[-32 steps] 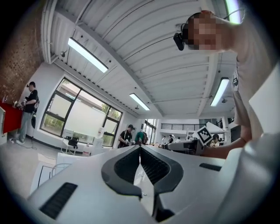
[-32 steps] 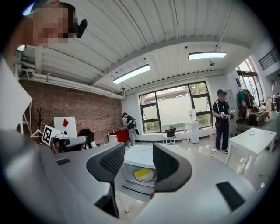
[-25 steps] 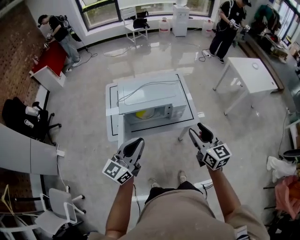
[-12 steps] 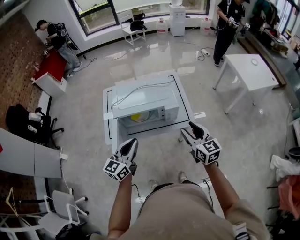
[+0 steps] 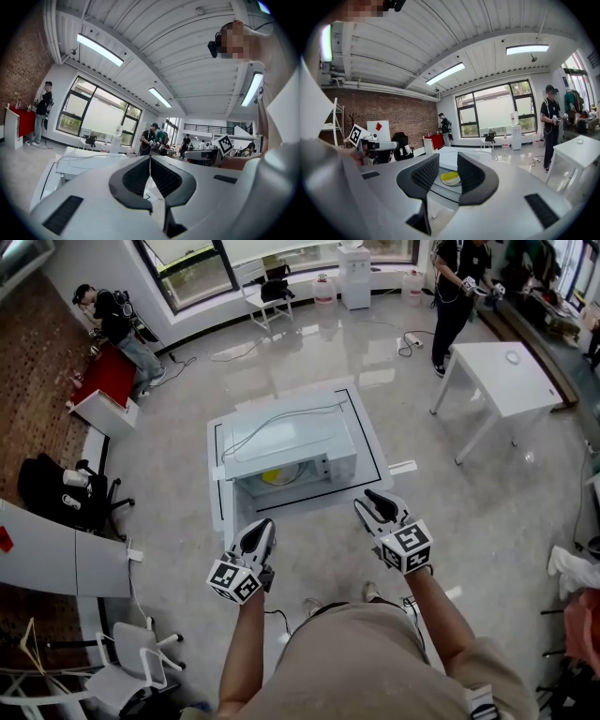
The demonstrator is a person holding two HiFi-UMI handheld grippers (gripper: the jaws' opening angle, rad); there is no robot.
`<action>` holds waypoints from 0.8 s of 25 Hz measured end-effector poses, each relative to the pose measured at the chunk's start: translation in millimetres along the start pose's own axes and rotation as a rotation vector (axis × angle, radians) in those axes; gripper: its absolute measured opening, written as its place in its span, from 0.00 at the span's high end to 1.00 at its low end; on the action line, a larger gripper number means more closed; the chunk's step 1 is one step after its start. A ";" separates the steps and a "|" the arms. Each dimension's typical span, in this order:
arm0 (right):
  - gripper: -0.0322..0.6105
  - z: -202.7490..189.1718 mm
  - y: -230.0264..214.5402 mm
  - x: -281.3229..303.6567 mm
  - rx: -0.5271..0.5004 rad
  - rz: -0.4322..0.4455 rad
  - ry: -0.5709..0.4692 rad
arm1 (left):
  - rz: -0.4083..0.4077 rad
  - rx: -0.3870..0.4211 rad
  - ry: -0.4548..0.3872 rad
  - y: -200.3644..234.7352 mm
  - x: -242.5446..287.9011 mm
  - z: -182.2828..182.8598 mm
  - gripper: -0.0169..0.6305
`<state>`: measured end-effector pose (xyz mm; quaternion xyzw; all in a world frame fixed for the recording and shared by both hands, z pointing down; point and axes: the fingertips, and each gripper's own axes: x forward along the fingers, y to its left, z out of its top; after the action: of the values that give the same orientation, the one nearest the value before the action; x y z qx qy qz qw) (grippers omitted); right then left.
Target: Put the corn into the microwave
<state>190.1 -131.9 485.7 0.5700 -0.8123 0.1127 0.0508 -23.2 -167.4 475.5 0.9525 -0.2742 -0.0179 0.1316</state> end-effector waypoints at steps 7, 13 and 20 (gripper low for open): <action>0.76 2.8 -9.8 -8.4 0.056 -0.030 -0.041 | -0.011 -0.001 0.015 -7.2 11.0 -4.1 0.97; 0.79 0.1 -18.8 -22.5 0.057 -0.052 -0.052 | -0.014 0.008 0.028 -14.9 20.3 -6.6 0.97; 0.79 -1.5 -20.6 -26.3 0.029 -0.049 -0.055 | -0.011 0.003 0.051 -19.8 31.2 -20.0 0.97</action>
<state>218.4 -114.2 484.2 0.5932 -0.7976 0.1073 0.0229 15.7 -162.9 490.8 0.9543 -0.2657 0.0059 0.1369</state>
